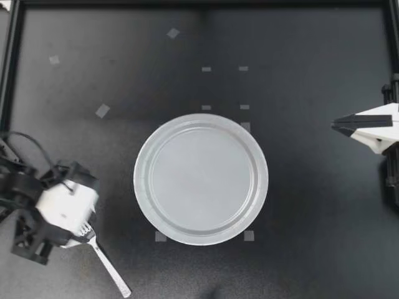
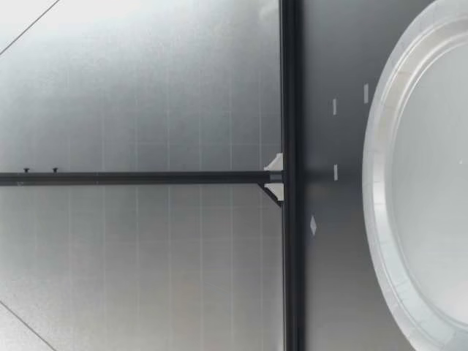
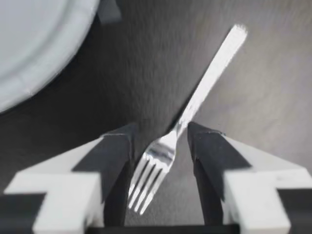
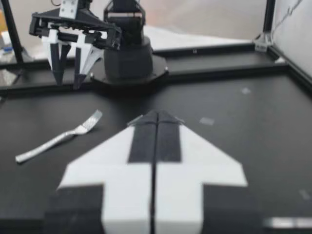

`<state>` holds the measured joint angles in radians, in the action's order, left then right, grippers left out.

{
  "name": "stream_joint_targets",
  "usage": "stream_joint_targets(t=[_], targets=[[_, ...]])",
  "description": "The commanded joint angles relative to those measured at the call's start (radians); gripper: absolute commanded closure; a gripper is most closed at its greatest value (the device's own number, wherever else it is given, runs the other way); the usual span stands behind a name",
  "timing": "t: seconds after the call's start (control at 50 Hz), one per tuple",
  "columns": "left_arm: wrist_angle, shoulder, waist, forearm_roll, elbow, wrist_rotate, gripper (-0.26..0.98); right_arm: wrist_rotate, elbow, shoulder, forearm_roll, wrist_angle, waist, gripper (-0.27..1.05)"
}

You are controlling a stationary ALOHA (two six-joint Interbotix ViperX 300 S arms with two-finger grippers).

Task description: Pick up the fork and place it on the plate.

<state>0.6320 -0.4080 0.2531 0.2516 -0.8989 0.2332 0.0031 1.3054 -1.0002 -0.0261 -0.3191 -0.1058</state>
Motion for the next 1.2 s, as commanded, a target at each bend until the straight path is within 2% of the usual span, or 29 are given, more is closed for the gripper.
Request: stream_joint_targets(t=[0.0,0.06,0.22,0.6,1.18], targets=[[0.003,0.072,0.006,0.002,0.02,0.005,0.3,0.002,-0.009,0.014,-0.009,-0.005,-0.006,0.79],[0.003,0.124,0.012,0.002,0.018,0.014,0.3,0.002,-0.005,0.012,-0.017,-0.005,-0.006,0.79],[-0.009,0.221,0.071,-0.002,0.041,0.069,0.3,0.0,0.008,0.003,-0.026,-0.005,-0.006,0.79],[-0.084,0.308,0.126,-0.046,0.058,0.117,0.3,0.002,0.029,0.002,-0.026,-0.011,-0.006,0.79],[-0.133,0.345,0.133,-0.049,0.026,0.118,0.3,0.002,0.032,0.002,-0.026,-0.011,-0.006,0.79]])
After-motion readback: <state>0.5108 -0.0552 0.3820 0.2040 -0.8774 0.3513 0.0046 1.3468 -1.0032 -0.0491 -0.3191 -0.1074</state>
